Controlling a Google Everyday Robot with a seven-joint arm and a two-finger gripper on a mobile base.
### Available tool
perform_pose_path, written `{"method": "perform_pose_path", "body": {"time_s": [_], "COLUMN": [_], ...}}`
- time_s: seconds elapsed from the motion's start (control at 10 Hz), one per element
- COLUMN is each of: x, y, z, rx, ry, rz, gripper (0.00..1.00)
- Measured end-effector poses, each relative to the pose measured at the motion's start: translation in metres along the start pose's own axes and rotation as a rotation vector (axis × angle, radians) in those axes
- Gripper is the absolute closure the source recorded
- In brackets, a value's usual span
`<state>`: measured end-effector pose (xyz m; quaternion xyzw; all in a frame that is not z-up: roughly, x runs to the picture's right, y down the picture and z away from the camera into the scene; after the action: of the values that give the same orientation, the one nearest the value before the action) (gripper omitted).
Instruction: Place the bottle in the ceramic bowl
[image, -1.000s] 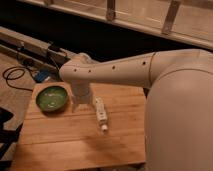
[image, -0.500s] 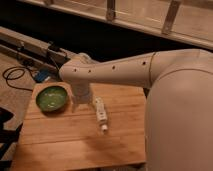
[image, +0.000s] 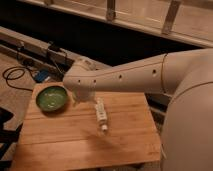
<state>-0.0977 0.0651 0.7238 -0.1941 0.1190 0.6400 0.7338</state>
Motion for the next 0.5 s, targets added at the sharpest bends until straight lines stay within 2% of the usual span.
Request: {"method": "perform_pose_path", "body": {"time_s": [0.2, 0.5], "x": [-0.009, -0.038], "y": [-0.005, -0.029], "z": [0.025, 0.048], "rx": [-0.006, -0.013], "ry": [0.045, 0.117], "rz": [-0.023, 0.025], "gripper": [0.35, 0.35]}}
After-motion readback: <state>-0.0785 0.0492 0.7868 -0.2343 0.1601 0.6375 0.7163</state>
